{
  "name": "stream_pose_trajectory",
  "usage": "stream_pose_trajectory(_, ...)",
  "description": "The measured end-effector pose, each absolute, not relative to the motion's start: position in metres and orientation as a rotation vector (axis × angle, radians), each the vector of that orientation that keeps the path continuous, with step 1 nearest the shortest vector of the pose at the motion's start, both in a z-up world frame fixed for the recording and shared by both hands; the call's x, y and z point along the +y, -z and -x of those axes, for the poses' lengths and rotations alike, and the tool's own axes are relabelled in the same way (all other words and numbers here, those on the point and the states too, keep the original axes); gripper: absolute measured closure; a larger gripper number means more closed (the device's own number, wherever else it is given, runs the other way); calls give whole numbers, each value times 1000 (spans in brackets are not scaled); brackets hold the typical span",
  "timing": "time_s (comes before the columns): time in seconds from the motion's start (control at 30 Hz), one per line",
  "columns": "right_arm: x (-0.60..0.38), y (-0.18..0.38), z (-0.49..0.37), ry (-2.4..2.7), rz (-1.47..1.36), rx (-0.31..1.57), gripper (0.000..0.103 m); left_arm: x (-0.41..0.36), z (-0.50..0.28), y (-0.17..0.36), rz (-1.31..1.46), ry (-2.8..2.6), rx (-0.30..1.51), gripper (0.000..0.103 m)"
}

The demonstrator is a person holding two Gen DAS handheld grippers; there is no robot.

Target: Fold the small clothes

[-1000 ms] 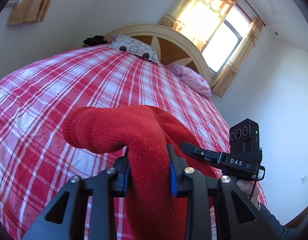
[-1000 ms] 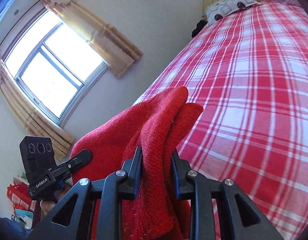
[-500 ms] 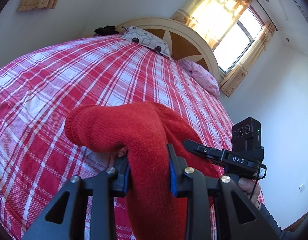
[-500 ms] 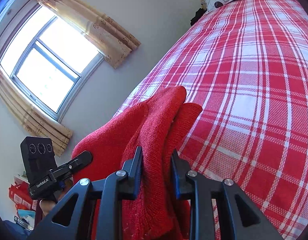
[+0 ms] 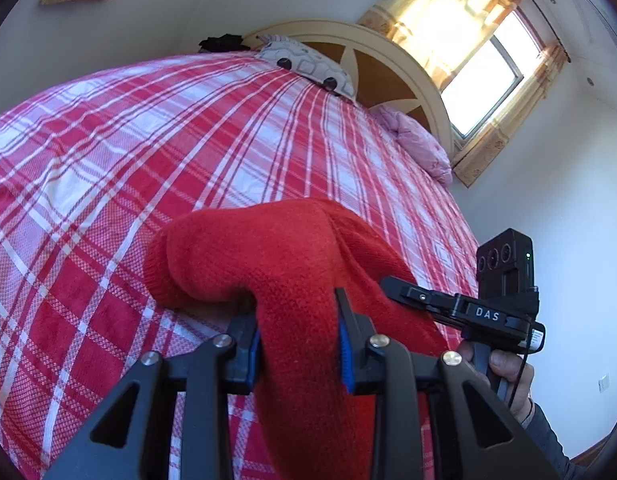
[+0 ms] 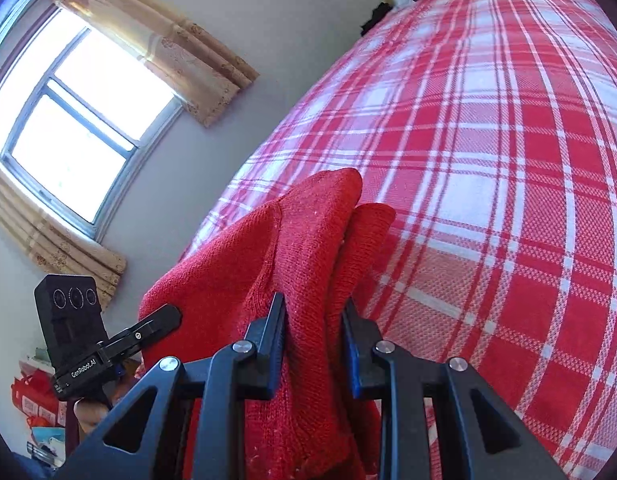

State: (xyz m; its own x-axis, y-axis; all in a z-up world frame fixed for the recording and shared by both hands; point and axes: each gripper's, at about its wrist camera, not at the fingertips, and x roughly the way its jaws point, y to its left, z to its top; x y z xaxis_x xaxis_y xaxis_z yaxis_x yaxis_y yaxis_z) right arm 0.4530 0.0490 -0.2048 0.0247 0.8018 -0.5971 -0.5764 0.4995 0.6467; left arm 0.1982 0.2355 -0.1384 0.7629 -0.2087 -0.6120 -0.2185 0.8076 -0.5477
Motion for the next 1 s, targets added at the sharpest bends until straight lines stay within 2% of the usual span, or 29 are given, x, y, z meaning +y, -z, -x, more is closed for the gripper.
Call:
stream_pose_trajectory(0.1,48,216,-458,-1083,-272,1135,77,239,-200,147,655,-12,730,69)
stream_pose_trajectory(0.13,46,218,-460,-1092,-285,1141,74,239,-200,149,660,-12,732,68)
stream_pose_trajectory(0.17,45,220,-460,-1097,-288,1142,73,238,-199,150,663,-8,731,64)
stream_pose_trajectory(0.23,39,223,-458,-1091,-279,1160,48,235,-192,148,667,-11,733,50)
stream_pose_trajectory(0.27,36,224,-457,-1097,-279,1170,44,233,-188,148,669,2,732,43)
stream_pose_trajectory(0.37,15,223,-447,-1118,-290,1170,43,222,-167,149,639,32,731,33)
stream_pose_trajectory(0.5,-11,230,-431,-1164,-350,1224,43,210,-147,172,715,106,793,33)
stream_pose_trajectory(0.7,-19,240,-400,-1172,-288,1227,43,187,-146,189,739,137,836,33)
stream_pose_trajectory(0.73,-18,240,-395,-1170,-267,1225,51,185,-147,190,734,131,836,34)
stream_pose_trajectory(0.77,-15,238,-390,-1161,-219,1220,59,184,-148,190,732,118,839,41)
stream_pose_trajectory(0.8,-11,237,-382,-1163,-169,1220,78,183,-150,191,736,108,846,50)
stream_pose_trajectory(0.9,-7,221,-365,-1147,-75,1191,86,186,-148,185,804,121,861,63)
stream_pose_trajectory(1.0,-11,200,-355,-1166,-45,1162,87,171,-135,167,806,154,863,64)
